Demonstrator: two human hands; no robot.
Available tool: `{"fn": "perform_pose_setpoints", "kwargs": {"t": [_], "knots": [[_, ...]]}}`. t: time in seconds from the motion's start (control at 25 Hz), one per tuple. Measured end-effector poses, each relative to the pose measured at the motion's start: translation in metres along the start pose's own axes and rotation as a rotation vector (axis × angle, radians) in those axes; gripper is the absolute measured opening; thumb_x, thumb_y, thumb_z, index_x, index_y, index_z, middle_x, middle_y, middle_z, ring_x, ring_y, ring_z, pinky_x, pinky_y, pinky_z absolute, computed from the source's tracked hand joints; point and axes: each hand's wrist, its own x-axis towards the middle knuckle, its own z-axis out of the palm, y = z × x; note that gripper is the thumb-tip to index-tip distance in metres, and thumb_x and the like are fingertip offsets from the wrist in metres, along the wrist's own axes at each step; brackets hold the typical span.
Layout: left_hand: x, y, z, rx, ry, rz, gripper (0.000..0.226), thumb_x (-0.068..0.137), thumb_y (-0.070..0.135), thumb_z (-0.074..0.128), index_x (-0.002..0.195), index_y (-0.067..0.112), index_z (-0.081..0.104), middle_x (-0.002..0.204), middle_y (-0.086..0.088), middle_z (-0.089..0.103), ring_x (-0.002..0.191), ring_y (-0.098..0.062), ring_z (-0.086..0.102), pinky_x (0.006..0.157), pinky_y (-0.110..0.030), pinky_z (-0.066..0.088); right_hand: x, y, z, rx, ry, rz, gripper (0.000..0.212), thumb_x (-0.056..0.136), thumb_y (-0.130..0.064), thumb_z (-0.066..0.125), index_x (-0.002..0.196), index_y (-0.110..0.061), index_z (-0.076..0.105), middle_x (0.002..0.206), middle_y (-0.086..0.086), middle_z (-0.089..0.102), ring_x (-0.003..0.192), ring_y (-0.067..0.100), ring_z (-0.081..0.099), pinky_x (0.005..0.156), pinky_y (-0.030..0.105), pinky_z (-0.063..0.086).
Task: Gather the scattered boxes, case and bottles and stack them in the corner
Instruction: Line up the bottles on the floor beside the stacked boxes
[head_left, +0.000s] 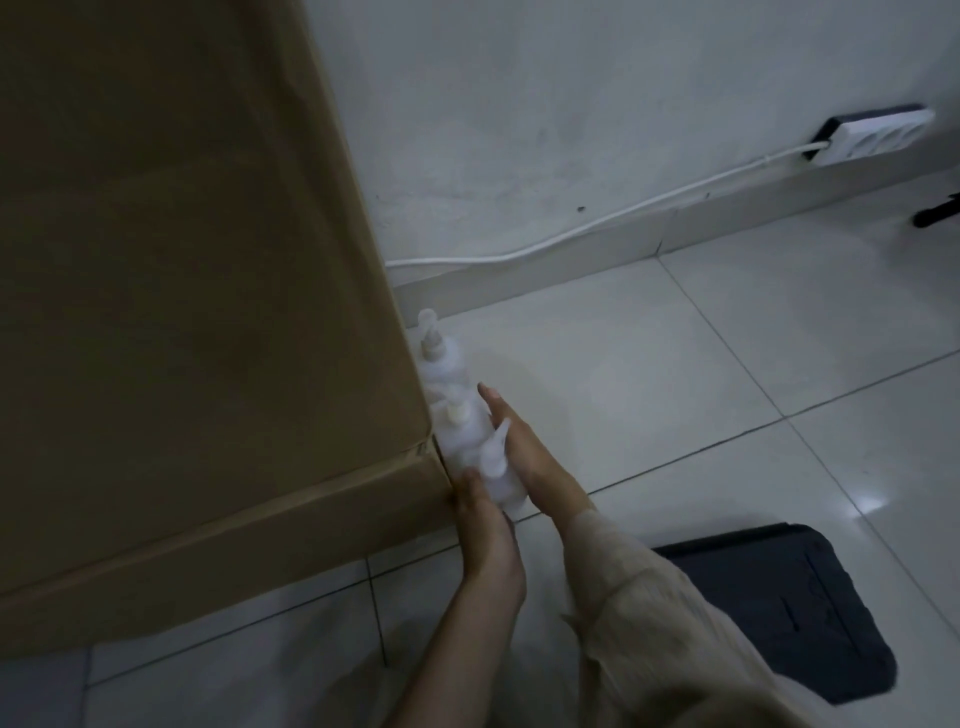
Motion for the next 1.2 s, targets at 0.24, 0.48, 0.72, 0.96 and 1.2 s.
{"fn": "perform_pose_setpoints", "kwargs": {"t": [0.24, 0.48, 0.72, 0.96, 1.2], "knots": [[0.0, -0.008, 0.003, -0.169, 0.005, 0.002, 0.025, 0.093, 0.029, 0.046, 0.114, 0.017, 0.052, 0.119, -0.004, 0.057, 0.101, -0.014, 0.055, 0.089, -0.029, 0.038, 0.0, 0.011, -0.003, 0.172, 0.151, 0.09, 0.057, 0.095, -0.051, 0.027, 0.14, -0.019, 0.039, 0.147, 0.012, 0.038, 0.133, 0.024, 0.039, 0.114, 0.045, 0.029], [-0.008, -0.004, -0.006, -0.172, 0.112, -0.091, 0.041, 0.087, 0.035, 0.057, 0.118, 0.013, 0.041, 0.11, -0.002, 0.054, 0.099, -0.017, 0.056, 0.084, -0.026, 0.045, -0.003, 0.017, 0.005, 0.115, 0.15, 0.322, 0.076, 0.092, -0.06, 0.015, 0.129, -0.003, 0.051, 0.131, 0.02, 0.055, 0.121, 0.033, 0.052, 0.107, 0.039, 0.038], [0.003, 0.001, -0.01, -0.248, -0.157, -0.179, 0.064, 0.092, 0.046, 0.043, 0.142, 0.008, 0.032, 0.152, -0.015, 0.031, 0.136, -0.027, 0.038, 0.114, -0.038, 0.031, -0.011, 0.018, 0.008, 0.154, 0.089, 0.078, 0.049, 0.098, -0.045, 0.024, 0.102, -0.018, 0.064, 0.118, 0.018, 0.064, 0.109, 0.026, 0.061, 0.105, 0.043, 0.042], [0.017, -0.008, -0.003, -0.341, -0.189, -0.159, 0.069, 0.089, 0.049, 0.046, 0.144, 0.011, 0.028, 0.15, -0.011, 0.036, 0.134, -0.026, 0.041, 0.114, -0.044, 0.029, -0.004, 0.004, 0.014, -0.057, 0.129, 0.126, 0.06, 0.098, -0.048, 0.013, 0.134, -0.014, 0.047, 0.136, 0.015, 0.052, 0.125, 0.028, 0.049, 0.108, 0.04, 0.037], [0.039, 0.001, 0.021, -0.148, -0.112, -0.079, 0.067, 0.089, 0.055, 0.039, 0.141, 0.012, 0.034, 0.148, -0.01, 0.038, 0.135, -0.027, 0.039, 0.115, -0.041, 0.028, -0.005, -0.002, 0.004, -0.434, 0.203, -0.041, 0.036, 0.1, -0.031, 0.029, 0.106, -0.009, 0.056, 0.117, 0.015, 0.062, 0.092, 0.023, 0.057, 0.07, 0.027, 0.044]]}}
